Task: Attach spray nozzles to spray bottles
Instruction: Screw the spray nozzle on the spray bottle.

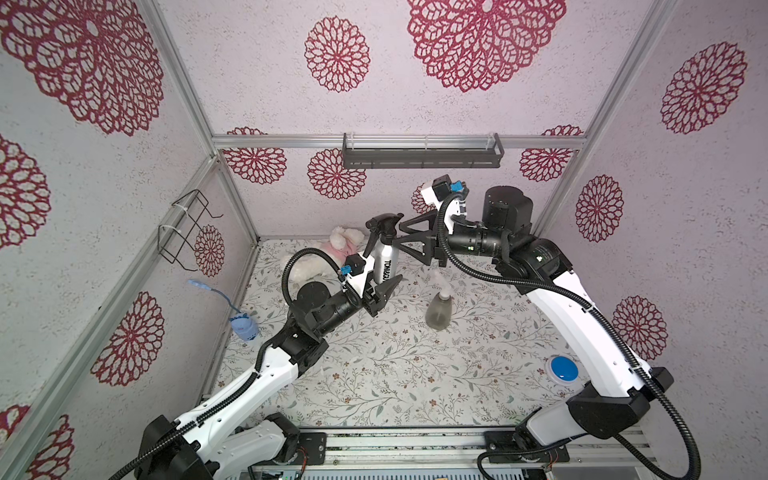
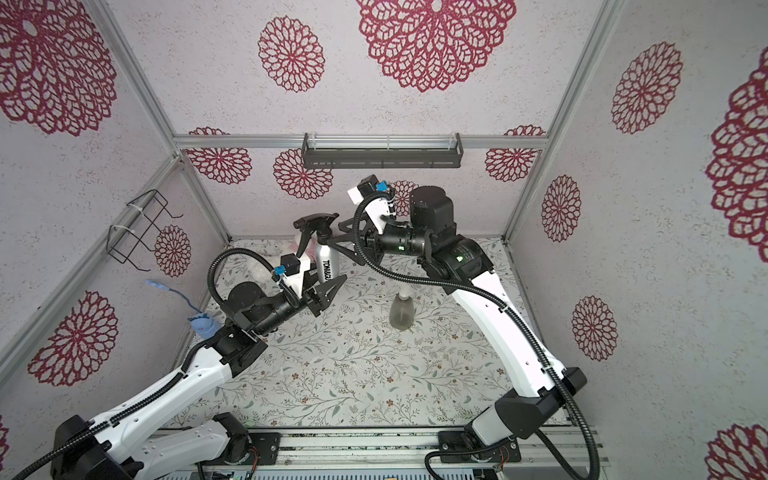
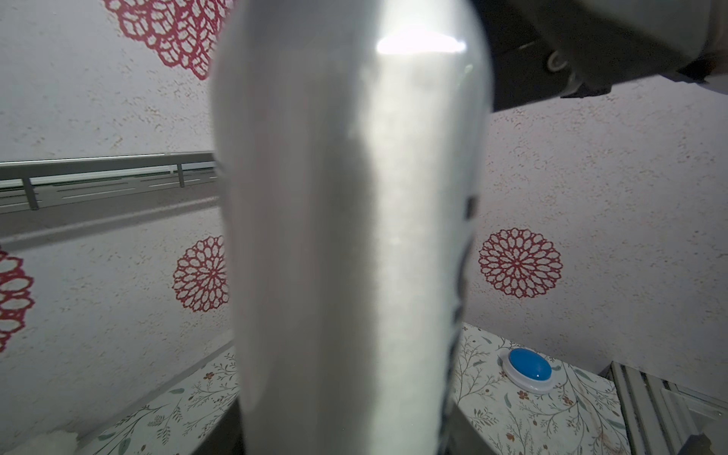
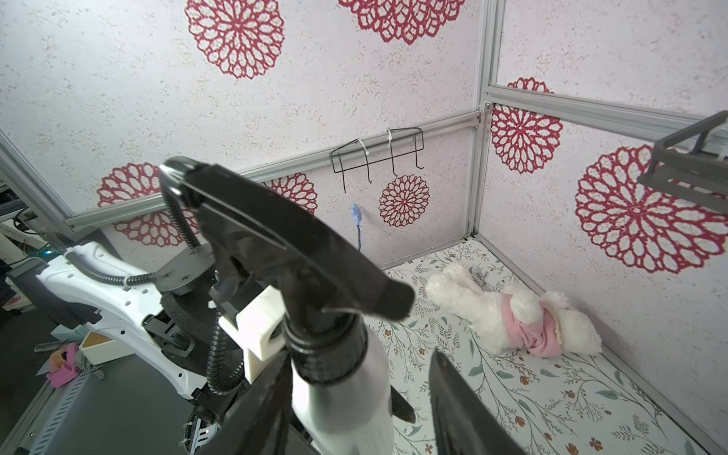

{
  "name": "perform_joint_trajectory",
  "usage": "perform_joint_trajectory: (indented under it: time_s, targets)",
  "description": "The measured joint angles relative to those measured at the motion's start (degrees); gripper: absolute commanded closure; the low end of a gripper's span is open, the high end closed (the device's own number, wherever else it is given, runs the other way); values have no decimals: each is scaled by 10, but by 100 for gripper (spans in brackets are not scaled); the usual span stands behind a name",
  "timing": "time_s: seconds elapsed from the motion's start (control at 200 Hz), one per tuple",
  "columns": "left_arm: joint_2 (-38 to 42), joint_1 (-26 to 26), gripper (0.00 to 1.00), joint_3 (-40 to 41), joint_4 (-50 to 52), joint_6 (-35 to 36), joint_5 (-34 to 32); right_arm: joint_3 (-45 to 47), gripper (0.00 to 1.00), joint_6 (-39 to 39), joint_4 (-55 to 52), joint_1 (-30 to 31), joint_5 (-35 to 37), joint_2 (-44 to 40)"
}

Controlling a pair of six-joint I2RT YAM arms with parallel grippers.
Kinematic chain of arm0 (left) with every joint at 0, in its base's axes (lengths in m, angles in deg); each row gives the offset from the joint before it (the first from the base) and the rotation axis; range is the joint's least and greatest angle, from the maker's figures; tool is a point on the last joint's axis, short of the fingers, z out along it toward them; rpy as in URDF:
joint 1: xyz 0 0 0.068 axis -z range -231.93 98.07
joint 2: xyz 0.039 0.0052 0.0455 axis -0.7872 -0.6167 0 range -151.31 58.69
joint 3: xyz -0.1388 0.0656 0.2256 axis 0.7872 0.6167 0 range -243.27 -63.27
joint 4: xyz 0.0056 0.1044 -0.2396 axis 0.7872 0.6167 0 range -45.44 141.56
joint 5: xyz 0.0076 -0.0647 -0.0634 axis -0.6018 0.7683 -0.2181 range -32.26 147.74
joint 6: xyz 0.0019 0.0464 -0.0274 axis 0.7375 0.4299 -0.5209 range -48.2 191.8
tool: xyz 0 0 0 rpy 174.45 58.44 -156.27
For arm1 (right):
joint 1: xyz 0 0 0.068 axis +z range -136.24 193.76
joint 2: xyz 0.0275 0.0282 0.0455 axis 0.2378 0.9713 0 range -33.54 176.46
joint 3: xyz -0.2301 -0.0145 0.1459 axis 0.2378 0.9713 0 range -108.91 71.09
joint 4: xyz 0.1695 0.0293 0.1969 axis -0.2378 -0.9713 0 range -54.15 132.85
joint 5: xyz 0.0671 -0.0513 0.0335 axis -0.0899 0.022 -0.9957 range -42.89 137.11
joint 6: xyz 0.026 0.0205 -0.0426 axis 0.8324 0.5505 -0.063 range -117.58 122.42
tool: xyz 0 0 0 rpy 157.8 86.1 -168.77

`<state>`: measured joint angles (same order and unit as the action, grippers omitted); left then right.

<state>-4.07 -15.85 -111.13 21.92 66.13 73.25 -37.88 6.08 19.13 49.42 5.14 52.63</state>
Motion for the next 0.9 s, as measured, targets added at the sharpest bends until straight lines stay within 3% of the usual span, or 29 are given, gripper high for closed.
perform_joint_trajectory:
  time_s: [0.64,0.901]
  targets:
    - [-14,0,91,-8,11,1,17,-12,55,-1,3,8,-21,15]
    - [-15,0,91,-10,11,0,20,-15,66,-9,-2,14,-16,20]
